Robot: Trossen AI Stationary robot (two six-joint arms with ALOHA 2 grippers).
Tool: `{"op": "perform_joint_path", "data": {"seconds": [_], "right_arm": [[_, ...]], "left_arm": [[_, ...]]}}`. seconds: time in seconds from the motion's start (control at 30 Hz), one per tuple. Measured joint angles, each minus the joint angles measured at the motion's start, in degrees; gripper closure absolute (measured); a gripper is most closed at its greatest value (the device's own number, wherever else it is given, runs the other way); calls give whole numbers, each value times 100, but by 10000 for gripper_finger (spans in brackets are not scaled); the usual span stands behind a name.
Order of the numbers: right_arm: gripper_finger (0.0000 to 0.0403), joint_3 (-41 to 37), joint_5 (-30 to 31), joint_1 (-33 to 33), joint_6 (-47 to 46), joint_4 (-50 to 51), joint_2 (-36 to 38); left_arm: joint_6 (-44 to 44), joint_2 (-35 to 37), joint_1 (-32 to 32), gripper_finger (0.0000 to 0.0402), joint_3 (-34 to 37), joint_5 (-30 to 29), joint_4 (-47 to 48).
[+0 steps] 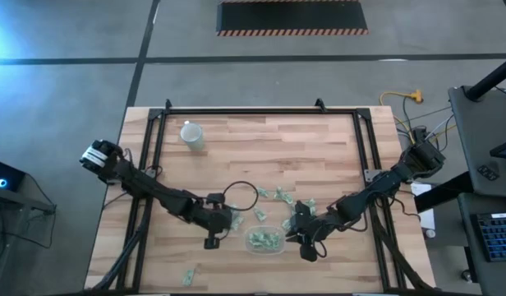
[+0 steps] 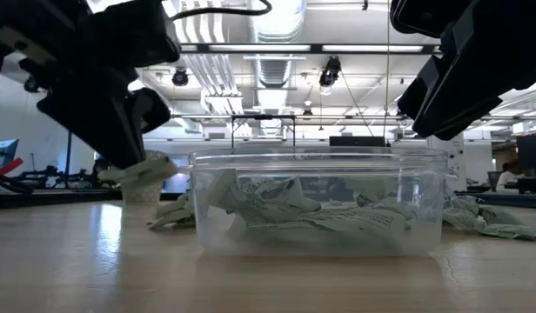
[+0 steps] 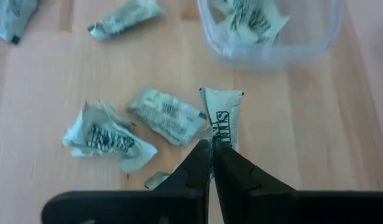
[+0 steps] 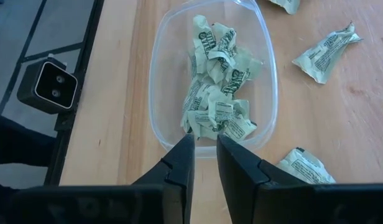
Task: Pick and place Stevia / Truvia into bins
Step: Put the stevia packet into the transparent container
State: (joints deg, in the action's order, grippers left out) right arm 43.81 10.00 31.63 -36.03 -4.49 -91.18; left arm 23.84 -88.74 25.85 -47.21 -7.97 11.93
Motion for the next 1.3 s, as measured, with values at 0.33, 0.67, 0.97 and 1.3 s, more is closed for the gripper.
{"op": "perform_joint_path", "data": {"seconds": [0.33, 0.67, 0.97, 1.3], "right_arm": [[344, 0, 0, -2, -26, -3, 0], [346, 0, 0, 0, -46, -7, 0], [346, 0, 2, -1, -46, -18, 0], [346, 0, 0, 0, -68, -22, 0]], "left_arm": [[128, -93, 0, 332, 100, 46, 74], [126, -91, 0, 277, 287, 21, 115], [348, -297, -39, 285, 456, -66, 47], [444, -296, -50, 353, 471, -44, 15]]}}
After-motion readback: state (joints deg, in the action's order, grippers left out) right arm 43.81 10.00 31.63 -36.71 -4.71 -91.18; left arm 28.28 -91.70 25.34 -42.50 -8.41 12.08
